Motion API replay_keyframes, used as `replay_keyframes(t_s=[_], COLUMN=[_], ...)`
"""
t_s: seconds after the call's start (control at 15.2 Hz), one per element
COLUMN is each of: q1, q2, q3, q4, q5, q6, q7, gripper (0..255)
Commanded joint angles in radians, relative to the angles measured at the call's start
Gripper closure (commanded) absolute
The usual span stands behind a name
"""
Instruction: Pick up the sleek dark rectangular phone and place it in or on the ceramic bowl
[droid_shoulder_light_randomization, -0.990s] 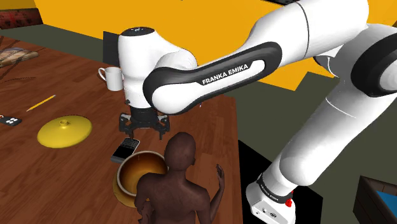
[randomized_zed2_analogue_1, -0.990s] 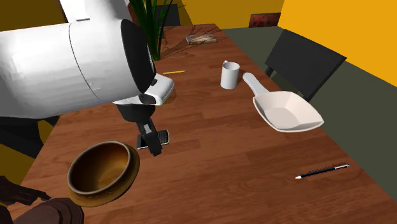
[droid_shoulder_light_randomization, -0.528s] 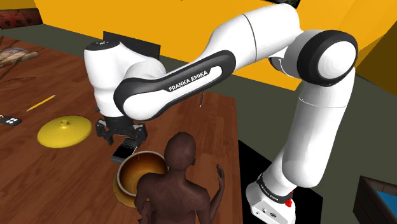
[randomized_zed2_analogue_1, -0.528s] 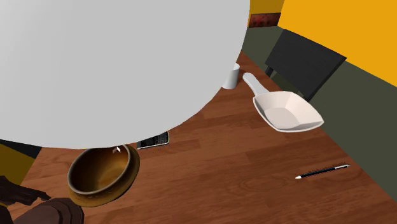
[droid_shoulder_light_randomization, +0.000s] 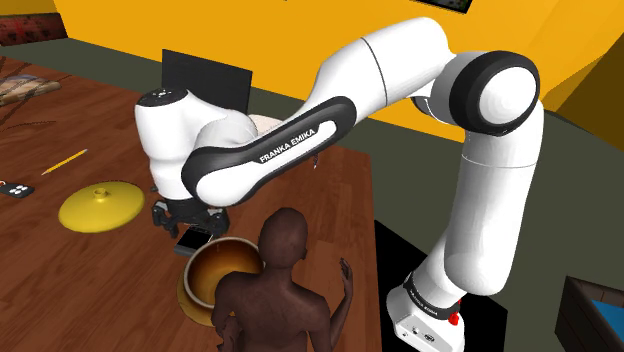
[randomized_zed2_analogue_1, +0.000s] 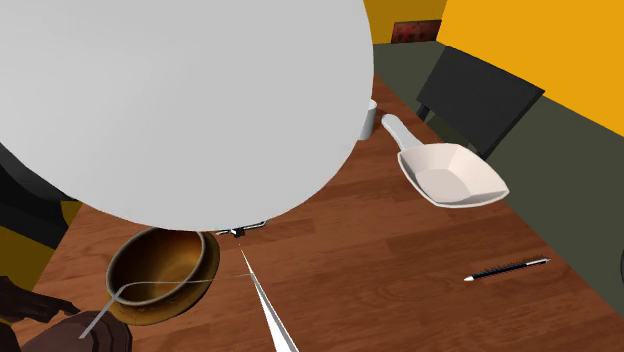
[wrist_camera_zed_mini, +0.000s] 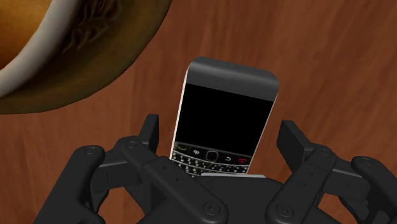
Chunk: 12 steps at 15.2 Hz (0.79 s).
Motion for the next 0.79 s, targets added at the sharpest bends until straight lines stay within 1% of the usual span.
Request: replay_keyframes(t_s=[0.0, 0.33, 0.4, 0.73], q1=[0.0, 0.0, 0.0, -0.001], q2=[0.0, 0.0, 0.0, -0.002], q3=[-0.001, -0.001, -0.001, 0.0], q4=[-0.005, -0.004, -0.004, -0.006], q5=[-0.001, -0.001, -0.001, 0.0], q6=[0.005, 0.005, 0.005, 0.005], q7=[0.001, 0.001, 0.001, 0.001], gripper=[0, 0, 255, 255])
